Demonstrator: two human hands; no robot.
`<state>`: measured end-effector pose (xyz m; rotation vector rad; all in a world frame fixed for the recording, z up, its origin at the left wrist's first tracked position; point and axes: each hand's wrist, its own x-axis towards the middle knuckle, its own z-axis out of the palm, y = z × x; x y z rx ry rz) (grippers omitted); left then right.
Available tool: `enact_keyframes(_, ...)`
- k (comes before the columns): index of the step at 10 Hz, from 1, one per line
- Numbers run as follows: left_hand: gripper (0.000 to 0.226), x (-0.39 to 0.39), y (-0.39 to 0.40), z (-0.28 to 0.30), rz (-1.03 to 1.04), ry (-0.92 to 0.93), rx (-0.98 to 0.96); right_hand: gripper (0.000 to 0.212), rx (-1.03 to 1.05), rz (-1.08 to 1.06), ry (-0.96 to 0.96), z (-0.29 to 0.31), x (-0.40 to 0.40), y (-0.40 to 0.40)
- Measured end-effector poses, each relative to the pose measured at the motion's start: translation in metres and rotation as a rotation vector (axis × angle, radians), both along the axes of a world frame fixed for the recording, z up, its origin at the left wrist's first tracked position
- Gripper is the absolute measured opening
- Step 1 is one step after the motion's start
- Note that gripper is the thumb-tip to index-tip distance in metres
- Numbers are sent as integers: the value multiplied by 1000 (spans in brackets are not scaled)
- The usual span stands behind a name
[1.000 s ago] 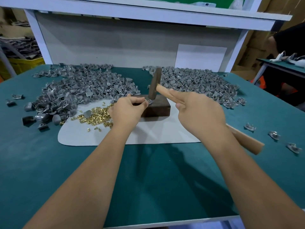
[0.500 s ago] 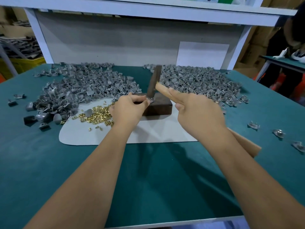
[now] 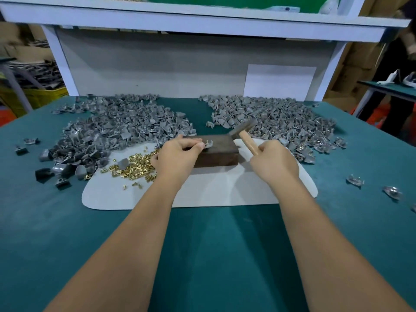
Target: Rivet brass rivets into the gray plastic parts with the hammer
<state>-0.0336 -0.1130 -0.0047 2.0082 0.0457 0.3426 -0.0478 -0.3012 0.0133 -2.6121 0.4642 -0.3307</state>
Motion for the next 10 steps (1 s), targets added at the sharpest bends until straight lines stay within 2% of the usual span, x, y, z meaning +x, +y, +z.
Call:
enact_keyframes(1, 15, 0, 0, 2, -21, 15, -41, 12, -120, 4, -43, 0, 2, 2)
enact_keyframes(2, 12, 1, 2, 1, -23, 21, -70, 16, -181, 17, 5, -3, 2, 5)
enact_keyframes(3, 16, 1, 3, 0, -33, 2, -84, 31, -304, 7, -37, -9, 3, 1)
enact_keyframes(4, 16, -1, 0, 2, -95, -72, -50, 39, -38, 231, -388, -8, 1, 12)
enact_keyframes(5, 12, -2, -4, 6, -190, -172, 7, 35, 318, 527, -426, -8, -3, 37)
enact_keyframes(6, 14, -2, -5, 6, -196, -207, 25, 22, 396, 507, -415, -7, 3, 40)
enact_keyframes(8, 16, 0, -2, 4, -75, -143, -60, 29, 451, 214, -486, 23, 30, -15)
enact_keyframes(9, 17, 4, 0, 2, -37, -195, -58, 57, 352, 82, -338, 27, 46, -41)
enact_keyframes(10, 19, 5, 0, -1, -12, -208, -46, 62, 144, -84, -217, 13, 46, -39)
